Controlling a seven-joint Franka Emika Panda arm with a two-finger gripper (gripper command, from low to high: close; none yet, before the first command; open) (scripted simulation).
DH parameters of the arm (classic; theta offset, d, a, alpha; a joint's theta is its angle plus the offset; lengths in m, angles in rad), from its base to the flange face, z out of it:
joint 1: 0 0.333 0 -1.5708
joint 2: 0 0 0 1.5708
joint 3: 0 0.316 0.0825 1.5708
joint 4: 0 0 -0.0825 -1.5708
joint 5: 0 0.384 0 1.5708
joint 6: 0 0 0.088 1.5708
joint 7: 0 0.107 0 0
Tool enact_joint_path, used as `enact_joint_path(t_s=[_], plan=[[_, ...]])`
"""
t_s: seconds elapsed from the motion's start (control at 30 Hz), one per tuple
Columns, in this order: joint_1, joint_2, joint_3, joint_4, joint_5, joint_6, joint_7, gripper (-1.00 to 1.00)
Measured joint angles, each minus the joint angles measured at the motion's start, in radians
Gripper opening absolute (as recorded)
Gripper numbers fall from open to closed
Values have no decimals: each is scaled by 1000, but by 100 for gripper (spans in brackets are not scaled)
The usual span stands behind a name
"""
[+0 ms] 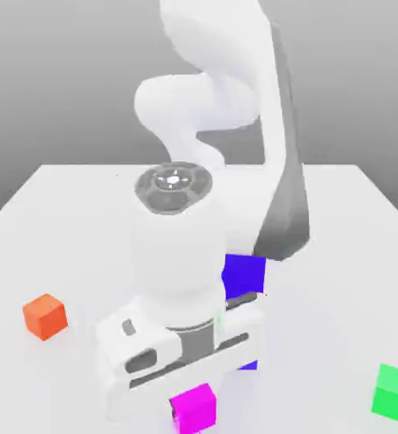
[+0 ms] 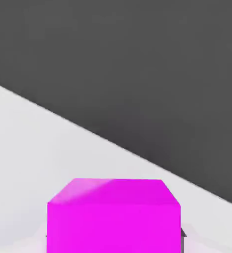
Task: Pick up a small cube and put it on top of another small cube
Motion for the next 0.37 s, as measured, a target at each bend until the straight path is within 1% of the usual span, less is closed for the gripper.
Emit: enact_joint_path(t_s=[0.13, 0.23, 0.27, 0.37], plan=[[119, -44, 79, -33, -68, 8, 22, -100], [214, 16, 135, -17, -122, 67, 39, -100], [248, 57, 146, -4, -139, 98, 45, 100], [248, 57, 146, -4, -139, 98, 45, 100]])
